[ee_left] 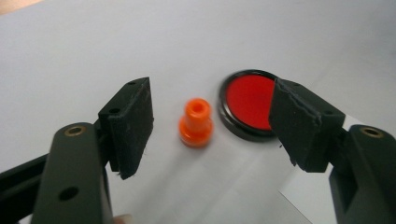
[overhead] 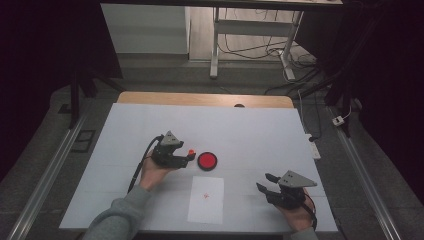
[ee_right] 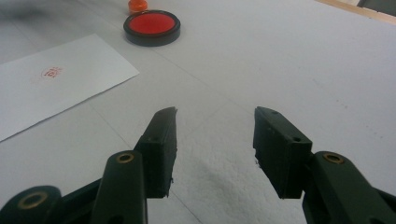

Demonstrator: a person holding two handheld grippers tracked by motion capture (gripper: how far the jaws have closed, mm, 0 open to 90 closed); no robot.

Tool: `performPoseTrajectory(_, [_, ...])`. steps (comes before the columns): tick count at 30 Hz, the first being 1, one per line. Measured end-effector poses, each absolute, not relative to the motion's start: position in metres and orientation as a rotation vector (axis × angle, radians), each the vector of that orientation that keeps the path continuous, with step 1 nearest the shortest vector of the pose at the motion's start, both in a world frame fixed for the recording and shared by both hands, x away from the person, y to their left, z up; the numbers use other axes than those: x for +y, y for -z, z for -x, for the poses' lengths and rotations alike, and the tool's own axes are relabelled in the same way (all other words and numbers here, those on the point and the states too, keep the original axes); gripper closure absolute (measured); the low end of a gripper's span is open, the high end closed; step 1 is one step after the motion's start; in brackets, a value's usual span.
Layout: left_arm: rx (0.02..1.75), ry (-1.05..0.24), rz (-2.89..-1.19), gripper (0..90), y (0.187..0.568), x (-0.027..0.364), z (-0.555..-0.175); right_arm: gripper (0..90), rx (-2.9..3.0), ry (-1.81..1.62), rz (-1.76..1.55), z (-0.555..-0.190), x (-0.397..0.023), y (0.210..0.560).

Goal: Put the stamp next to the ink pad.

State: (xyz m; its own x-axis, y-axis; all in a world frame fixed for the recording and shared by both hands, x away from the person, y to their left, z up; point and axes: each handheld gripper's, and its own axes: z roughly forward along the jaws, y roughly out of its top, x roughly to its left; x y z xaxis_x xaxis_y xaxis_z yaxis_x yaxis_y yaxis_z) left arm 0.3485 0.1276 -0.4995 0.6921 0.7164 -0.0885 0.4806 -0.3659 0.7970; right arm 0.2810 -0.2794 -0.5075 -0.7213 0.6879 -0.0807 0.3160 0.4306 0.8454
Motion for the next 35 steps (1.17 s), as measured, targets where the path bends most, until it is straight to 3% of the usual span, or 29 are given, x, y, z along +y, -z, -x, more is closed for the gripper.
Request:
performPoseTrajectory(13, [0.861, -0.325, -2.056, 30.8, 0.488, 0.161, -0.284, 47.3, 2.285, -1.215, -0.831, -0.284, -0.287, 0.509])
performPoseTrajectory(20, [0.912, -0.326, -2.033, 31.2, 0.499, 0.194, -0.253, 46.3, 2.288, -1.221, -0.827, -0.286, -0.29, 0.508])
performPoseTrajectory(35, [0.922, -0.328, -2.031, 32.3, 0.507, 0.208, -0.245, 45.5, 2.273, -1.245, -0.789, -0.285, -0.293, 0.501])
